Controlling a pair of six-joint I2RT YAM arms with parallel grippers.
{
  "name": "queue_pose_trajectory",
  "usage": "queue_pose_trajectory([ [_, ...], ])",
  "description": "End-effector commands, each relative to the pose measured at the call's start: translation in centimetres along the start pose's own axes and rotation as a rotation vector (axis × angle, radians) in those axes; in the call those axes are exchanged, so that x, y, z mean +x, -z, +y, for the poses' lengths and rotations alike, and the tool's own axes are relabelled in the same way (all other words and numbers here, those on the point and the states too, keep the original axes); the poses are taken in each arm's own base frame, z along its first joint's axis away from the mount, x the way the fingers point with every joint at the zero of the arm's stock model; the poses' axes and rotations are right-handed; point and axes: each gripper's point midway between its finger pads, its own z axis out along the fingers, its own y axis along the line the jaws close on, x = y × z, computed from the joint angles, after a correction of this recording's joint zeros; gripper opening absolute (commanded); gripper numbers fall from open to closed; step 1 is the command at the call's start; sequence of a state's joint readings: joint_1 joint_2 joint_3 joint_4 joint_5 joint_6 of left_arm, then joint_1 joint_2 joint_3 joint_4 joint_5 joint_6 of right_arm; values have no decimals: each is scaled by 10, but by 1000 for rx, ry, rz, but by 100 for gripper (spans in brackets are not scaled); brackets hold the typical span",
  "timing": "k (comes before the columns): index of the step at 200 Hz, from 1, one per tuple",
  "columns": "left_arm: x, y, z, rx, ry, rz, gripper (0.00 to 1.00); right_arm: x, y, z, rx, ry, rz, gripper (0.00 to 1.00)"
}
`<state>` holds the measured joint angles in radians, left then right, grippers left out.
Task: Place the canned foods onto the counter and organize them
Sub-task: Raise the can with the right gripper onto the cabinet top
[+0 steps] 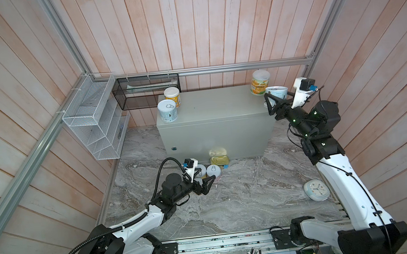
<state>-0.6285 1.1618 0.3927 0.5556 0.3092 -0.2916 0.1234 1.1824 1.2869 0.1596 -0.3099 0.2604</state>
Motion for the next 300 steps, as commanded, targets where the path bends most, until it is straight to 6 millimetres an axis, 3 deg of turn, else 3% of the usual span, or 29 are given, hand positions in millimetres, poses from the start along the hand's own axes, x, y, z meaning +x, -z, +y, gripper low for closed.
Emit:
queue_pose_trajectory([
  [1,-7,0,-1,3,-17,-29,100,-41,-2,9,-60,29,-110,60],
  [51,-3,-1,4,-15,-18,-25,100,-23,-23,-14,-31,39,-86,60],
  [123,1,-3,7,-28,-22,-13,100,7,-52,-30,-55,59,-47,60],
  [300,7,-9,11,-36,-20,19,100,71,-80,-70,28,30,39,60],
])
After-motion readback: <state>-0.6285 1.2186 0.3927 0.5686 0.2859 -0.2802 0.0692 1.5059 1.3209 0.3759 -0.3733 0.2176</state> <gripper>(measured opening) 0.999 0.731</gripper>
